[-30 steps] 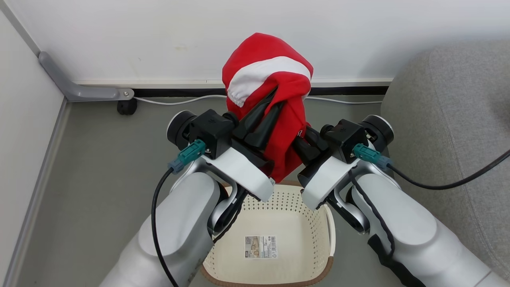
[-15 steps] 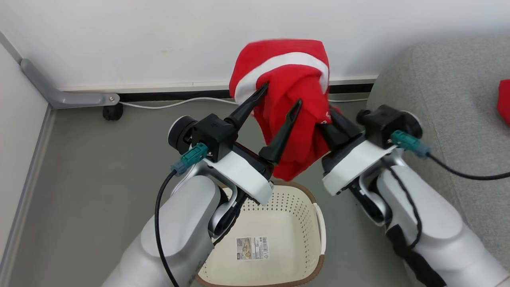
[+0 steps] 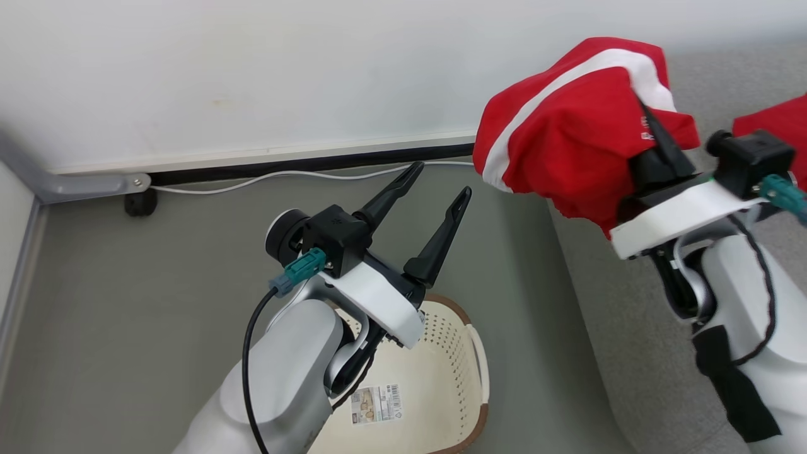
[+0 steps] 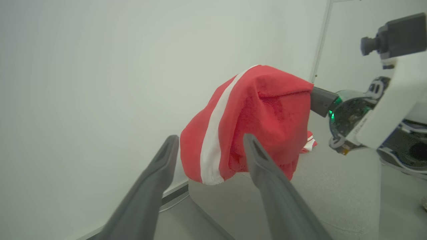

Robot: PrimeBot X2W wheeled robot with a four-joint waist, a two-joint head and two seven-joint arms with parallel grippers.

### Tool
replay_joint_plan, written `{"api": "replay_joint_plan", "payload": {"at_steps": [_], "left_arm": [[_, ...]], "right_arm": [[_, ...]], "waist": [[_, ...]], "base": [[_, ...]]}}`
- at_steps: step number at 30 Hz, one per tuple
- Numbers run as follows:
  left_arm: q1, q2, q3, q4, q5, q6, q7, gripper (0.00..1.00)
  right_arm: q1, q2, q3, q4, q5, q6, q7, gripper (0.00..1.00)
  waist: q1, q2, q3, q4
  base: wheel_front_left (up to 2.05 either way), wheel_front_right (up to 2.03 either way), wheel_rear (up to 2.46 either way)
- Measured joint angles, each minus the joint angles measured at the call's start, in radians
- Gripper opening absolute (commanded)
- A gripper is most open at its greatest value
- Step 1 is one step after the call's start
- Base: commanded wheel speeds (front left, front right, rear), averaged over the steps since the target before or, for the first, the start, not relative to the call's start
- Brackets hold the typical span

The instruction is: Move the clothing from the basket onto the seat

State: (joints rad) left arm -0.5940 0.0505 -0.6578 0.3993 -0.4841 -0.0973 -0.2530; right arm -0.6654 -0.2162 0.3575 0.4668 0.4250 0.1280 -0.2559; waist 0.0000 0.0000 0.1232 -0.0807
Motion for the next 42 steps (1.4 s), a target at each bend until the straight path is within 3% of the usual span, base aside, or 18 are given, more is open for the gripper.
{"api": "replay_joint_plan", "payload": {"at_steps": [9,29,32,42], "left_arm": [[0.021,0.007,0.008,-0.004,0.002,-0.017,0.0,1.0],[0.056,0.004,-0.02,0.007,0.0,-0.026,0.0,1.0],[0.055,0.0,-0.05,0.013,-0.001,-0.026,0.0,1.0],[0.023,0.001,-0.105,0.022,-0.02,-0.026,-0.001,1.0]], "right_arm": [[0.021,-0.04,-0.124,-0.031,-0.002,0.0,0.0,0.0],[0.1,-0.044,-0.226,-0.063,-0.005,0.0,0.0,0.0],[0.147,-0.061,-0.304,-0.1,-0.005,0.0,0.0,0.0],[0.228,-0.076,-0.489,-0.164,-0.013,0.0,0.0,0.0]], "waist": [[0.0,0.0,-0.003,-0.098],[0.0,0.0,-0.012,-0.413],[0.0,0.0,-0.002,-0.451],[0.0,0.0,0.048,-0.465]], "base": [[0.0,0.0,0.0],[0.0,0.0,0.0],[0.0,0.0,0.0],[0.0,0.0,0.0]]}}
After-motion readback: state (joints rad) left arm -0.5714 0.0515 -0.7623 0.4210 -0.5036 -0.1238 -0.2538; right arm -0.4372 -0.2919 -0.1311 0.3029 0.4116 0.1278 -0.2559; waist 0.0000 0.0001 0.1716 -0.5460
